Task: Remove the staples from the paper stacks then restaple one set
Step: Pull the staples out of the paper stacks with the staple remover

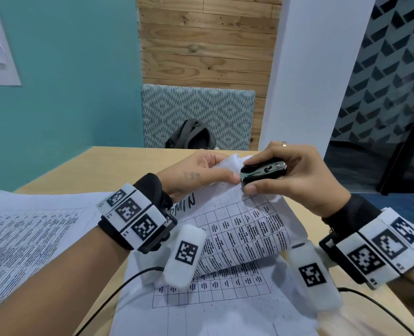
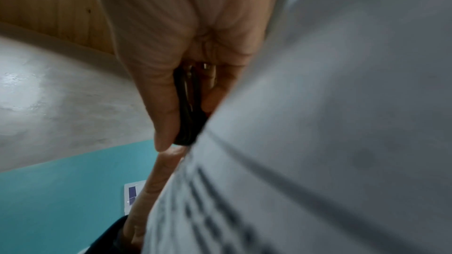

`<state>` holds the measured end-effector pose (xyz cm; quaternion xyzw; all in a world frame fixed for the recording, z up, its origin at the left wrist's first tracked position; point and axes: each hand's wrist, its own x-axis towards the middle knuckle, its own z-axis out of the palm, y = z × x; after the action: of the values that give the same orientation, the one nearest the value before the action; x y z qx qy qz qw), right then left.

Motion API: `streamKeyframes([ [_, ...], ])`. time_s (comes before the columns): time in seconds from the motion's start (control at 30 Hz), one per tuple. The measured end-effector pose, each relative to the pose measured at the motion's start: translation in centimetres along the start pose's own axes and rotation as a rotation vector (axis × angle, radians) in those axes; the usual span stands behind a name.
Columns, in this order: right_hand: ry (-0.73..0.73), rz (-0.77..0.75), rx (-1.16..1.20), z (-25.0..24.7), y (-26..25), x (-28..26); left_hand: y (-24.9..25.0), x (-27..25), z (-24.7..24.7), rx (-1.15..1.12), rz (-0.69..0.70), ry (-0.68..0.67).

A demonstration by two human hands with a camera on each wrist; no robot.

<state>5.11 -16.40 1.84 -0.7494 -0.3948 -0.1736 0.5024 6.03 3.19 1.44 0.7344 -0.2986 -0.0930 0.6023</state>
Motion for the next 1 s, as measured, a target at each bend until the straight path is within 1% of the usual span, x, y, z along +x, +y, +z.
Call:
streamKeyframes([
  [0.07, 0.003, 0.013, 0.007, 0.0, 0.1, 0.0, 0.0, 0.0, 0.0, -0.006, -0.013, -0.005],
  [0.17, 0.001, 0.018, -0.014, -0.2, -0.1, 0.1, 0.1, 0.0, -0.6, 0.055, -0.054, -0.025],
  [0.27, 0.033, 0.004, -0.006, -1.2, -0.5, 0.2, 0.3, -0.1, -1.7, 0.08, -0.117, -0.003],
  [0.33, 0.025, 0.041, -0.003, -2.1, -0.7, 0.4, 0.3, -0.2, -2.2, 0.079, -0.152, -0.001],
  [0.4, -0.034, 0.105, -0.043, -2.3, -0.9, 0.5, 0.5, -0.3, -2.4, 0.092, -0.164, -0.001],
  [0.47, -0.098, 0.155, -0.079, -2.1, -1.0, 0.4, 0.7, -0.4, -2.4, 0.121, -0.152, 0.029],
  [0.57, -0.163, 0.219, -0.053, -2.2, -1.0, 0.4, 1.0, -0.5, -2.6, 0.147, -0.139, 0.067],
  [0.67, -0.226, 0.334, -0.02, -2.5, -1.0, 0.3, 1.3, -0.7, -2.7, 0.14, -0.138, 0.091],
  [0.73, -0.273, 0.39, 0.024, -2.3, -1.1, 0.3, 1.4, -0.7, -2.7, 0.139, -0.131, 0.09],
  [0.87, -0.427, 0.441, 0.072, -1.7, -1.2, 0.3, 1.6, -0.7, -2.5, 0.131, -0.132, 0.057],
  [1.0, -0.488, 0.491, 0.06, -1.4, -1.3, 0.2, 1.9, -0.8, -2.0, 0.121, -0.109, -0.01],
])
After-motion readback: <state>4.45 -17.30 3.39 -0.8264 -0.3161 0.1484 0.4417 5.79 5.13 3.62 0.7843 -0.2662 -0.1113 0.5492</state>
